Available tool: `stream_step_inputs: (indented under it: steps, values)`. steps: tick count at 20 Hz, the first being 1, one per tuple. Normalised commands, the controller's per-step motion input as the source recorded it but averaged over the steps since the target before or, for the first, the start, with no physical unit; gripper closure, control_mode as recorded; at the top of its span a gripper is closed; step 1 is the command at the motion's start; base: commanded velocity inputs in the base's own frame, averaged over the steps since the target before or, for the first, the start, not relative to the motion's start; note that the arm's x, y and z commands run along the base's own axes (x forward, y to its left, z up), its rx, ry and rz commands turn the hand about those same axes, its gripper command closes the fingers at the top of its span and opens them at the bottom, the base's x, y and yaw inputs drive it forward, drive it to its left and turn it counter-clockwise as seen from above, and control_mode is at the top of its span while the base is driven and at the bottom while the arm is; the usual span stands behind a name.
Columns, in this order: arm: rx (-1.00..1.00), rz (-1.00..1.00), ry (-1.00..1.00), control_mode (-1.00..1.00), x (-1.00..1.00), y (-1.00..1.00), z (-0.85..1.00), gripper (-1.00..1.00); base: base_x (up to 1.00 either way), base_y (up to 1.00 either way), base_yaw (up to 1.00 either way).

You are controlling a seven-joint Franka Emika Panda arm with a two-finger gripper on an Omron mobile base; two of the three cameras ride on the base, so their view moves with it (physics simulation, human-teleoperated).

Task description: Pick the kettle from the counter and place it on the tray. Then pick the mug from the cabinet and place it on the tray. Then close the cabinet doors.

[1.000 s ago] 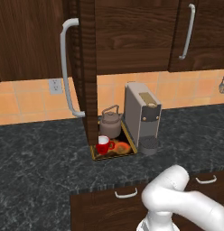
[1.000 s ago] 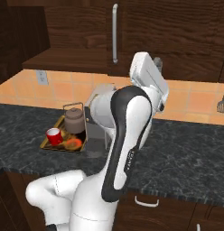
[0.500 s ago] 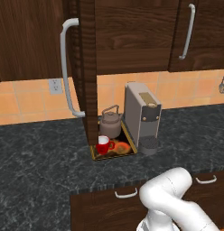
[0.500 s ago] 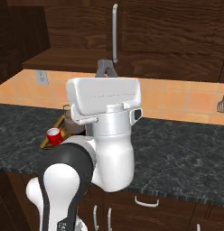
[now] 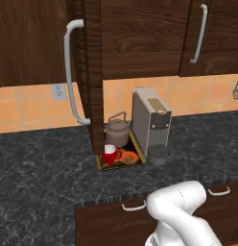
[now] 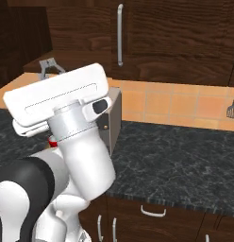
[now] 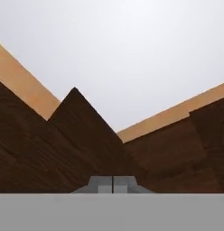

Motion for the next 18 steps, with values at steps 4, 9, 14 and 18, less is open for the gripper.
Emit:
stream_step_inputs:
  steps: [4, 9, 14, 18]
  values:
    - [-0.67, -0.12, -0.01, -1.0, -0.31, 1.0, -0.3, 1.0, 0.0, 0.0, 0.0]
    - [-0.73, -0.14, 0.0, -1.0, -0.07, 1.0, -0.27, 1.0, 0.0, 0.0, 0.0]
    - [-0.41, -0.39, -0.15, -1.0, 0.0, 1.0, -0.05, 1.0, 0.0, 0.0, 0.0]
    - [-0.27, -0.42, -0.26, -1.0, 0.0, 1.0, 0.0, 1.0, 0.0, 0.0, 0.0]
